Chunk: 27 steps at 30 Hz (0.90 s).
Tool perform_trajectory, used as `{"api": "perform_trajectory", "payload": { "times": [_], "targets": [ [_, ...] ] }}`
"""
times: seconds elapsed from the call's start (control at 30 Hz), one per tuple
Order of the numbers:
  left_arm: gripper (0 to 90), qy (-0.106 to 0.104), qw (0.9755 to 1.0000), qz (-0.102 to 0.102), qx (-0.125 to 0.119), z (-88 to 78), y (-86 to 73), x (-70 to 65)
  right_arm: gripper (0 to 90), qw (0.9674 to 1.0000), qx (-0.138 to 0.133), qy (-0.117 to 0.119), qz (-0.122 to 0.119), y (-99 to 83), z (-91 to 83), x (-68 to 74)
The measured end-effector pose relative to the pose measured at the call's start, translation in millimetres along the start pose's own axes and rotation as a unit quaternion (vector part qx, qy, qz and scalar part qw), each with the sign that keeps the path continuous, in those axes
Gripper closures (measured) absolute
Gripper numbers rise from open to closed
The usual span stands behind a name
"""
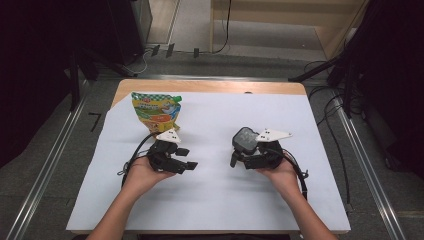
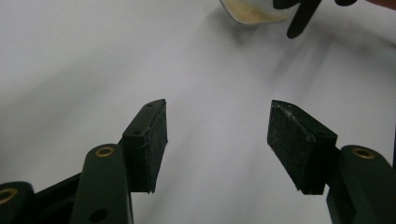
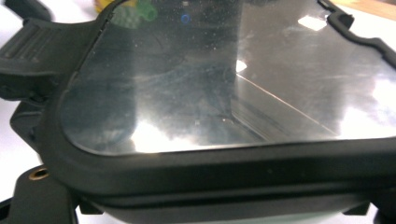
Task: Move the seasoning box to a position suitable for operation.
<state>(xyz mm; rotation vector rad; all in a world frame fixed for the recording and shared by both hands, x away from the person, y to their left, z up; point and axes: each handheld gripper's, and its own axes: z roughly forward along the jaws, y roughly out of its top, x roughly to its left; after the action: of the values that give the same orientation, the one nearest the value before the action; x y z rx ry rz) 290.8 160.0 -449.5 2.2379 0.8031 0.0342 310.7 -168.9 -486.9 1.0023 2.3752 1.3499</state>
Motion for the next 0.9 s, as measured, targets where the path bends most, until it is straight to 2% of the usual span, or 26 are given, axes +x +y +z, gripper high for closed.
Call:
{"api": "perform_trajectory", "payload": {
  "times": [0.13,0.63,0.9],
  "targets": [
    [38.8,0.000,1.0000,-0.001,-0.001,-0.6,0.0,0.4,15.3,0.9998,0.006,0.013,-0.013,1.0,6.8,11.2],
    [39.1,0.000,1.0000,0.002,0.000,0.5,0.8,-1.2,15.3,0.9977,0.025,0.054,-0.032,0.3,38.5,45.3],
    [39.1,-0.002,1.0000,0.002,0.000,1.1,0.7,-1.5,15.3,0.9974,0.026,0.053,-0.042,-1.7,43.4,52.6]
  ]
}}
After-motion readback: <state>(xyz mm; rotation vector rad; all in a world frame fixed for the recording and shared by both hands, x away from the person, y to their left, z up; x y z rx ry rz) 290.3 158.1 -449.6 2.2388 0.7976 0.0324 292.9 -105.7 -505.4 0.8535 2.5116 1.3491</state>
